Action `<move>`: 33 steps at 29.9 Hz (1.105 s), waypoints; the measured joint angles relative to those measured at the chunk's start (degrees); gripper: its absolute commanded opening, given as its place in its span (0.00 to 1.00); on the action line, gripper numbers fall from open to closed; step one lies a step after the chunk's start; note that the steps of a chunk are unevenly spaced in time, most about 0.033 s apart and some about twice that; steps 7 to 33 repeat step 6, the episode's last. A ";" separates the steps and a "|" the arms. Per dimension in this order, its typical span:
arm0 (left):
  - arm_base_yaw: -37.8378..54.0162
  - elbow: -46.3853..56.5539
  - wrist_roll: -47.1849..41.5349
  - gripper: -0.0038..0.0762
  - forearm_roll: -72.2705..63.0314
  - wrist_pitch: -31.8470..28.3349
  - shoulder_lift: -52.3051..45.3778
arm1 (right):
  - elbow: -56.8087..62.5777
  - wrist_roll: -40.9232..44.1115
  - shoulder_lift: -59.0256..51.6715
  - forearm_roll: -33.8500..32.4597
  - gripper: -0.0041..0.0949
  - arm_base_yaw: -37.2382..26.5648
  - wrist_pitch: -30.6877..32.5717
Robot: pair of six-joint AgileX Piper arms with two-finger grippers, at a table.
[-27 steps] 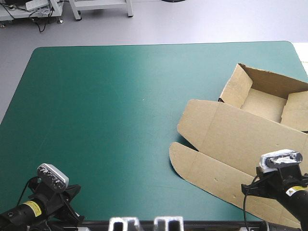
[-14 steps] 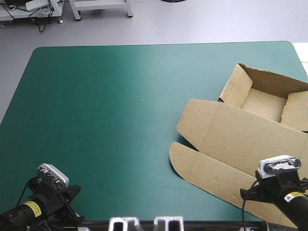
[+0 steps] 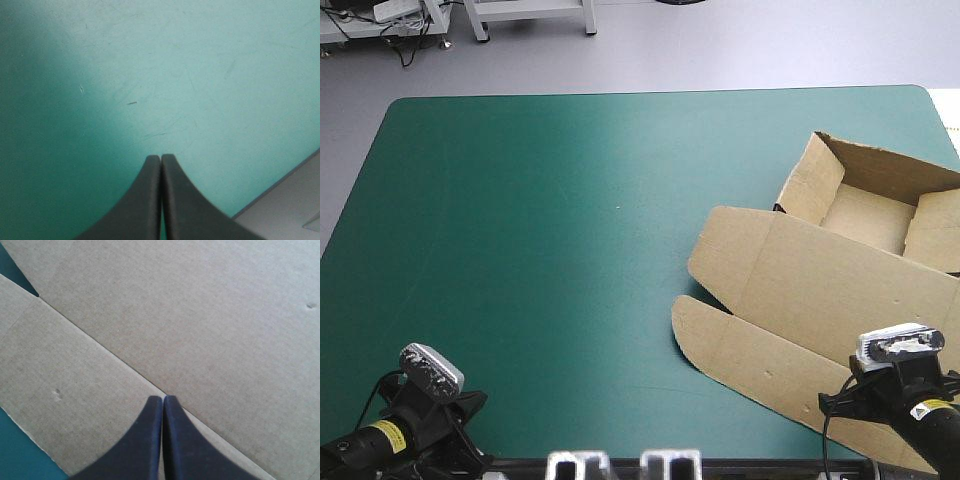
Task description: Fold the box
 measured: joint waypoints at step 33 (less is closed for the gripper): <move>4.16 0.00 0.00 0.03 -0.56 0.04 0.00 | 0.00 0.00 0.00 0.06 0.03 0.00 0.00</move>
